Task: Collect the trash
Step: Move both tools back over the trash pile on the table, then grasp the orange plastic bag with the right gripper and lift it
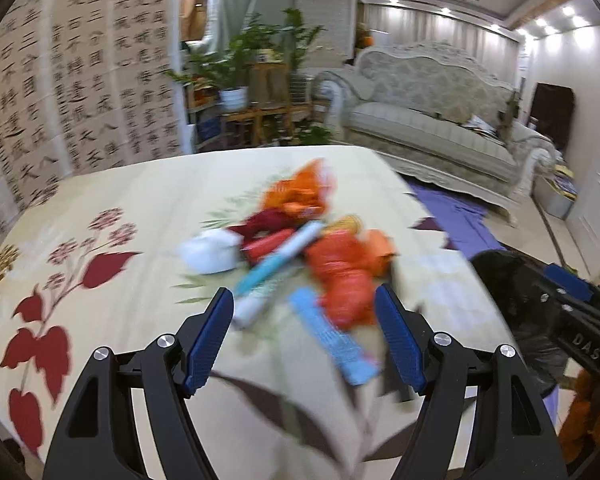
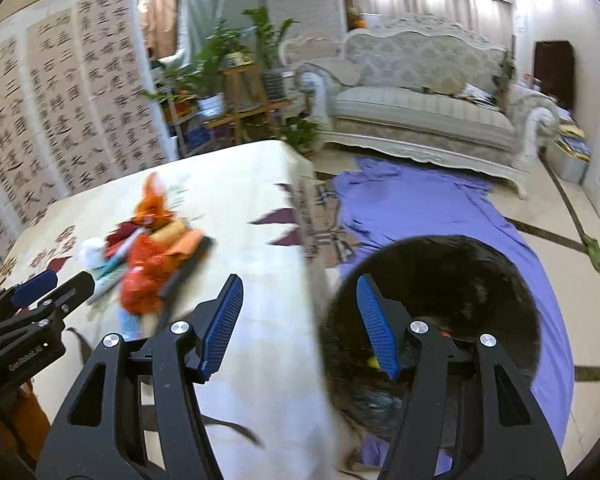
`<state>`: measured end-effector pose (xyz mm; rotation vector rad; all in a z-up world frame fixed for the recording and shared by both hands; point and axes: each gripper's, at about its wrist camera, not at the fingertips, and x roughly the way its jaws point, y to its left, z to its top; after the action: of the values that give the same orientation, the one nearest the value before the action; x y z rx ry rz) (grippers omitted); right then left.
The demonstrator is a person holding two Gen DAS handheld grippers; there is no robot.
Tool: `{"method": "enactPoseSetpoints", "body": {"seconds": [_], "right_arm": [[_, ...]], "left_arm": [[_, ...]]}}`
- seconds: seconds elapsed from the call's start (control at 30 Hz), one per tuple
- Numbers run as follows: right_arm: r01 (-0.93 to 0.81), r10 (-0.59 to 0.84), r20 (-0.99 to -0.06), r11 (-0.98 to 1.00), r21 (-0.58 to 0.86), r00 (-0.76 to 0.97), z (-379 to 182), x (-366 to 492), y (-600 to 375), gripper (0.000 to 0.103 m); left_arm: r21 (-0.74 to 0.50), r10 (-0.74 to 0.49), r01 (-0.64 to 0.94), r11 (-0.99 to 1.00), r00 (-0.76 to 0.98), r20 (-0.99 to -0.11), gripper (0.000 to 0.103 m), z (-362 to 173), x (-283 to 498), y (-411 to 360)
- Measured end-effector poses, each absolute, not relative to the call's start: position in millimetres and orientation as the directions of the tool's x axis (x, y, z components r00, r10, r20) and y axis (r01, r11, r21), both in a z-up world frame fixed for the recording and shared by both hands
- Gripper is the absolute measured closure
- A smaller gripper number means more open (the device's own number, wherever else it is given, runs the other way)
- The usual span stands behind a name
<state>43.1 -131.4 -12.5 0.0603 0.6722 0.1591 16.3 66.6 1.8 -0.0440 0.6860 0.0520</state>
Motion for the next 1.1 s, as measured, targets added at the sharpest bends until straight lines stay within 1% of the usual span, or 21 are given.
{"method": "enactPoseSetpoints", "body": {"seconds": [0.3,0.6,0.7,0.77,1.03,1.1], "right_arm": [[-0.252,0.245,-0.628,0.964,0.080,0.739,-9.0,51.8,-66.4,0.045],[-0.327,0.278,-0.657,0.944,0.051,0.701,-16.2,67.5,-16.2,0.046],[-0.331,0.272,-0.670,0.943,0.042,0.690,-21.2,73.1,-5.7,0.048],[-0.338,0.272,-0.685,0.940,0.040,0.676,-25.8,76.9,-0.2,0.055],[-0.343,0.252,-0.735,0.939,0.028,0.630,-43.5,88.4,14.0,0.057],[-0.345,0.251,-0.743,0.938,0.029,0.621,-46.8,90.0,16.4,0.060]], "left_arm": [[-0.024,0.134,-0.195,0.980,0.755,-0.642,0.032,-4.7,9.2,136.0],[-0.035,0.172,-0.256,0.966,0.739,-0.651,0.032,-11.5,8.7,175.3],[-0.033,0.178,-0.263,0.964,0.734,-0.655,0.032,-13.5,10.3,182.7],[-0.033,0.180,-0.266,0.963,0.733,-0.656,0.032,-14.1,10.9,185.7],[-0.055,0.159,-0.260,0.964,0.731,-0.663,0.032,-19.0,15.1,191.8],[-0.059,0.154,-0.256,0.965,0.733,-0.662,0.032,-19.0,15.5,191.3]]}}
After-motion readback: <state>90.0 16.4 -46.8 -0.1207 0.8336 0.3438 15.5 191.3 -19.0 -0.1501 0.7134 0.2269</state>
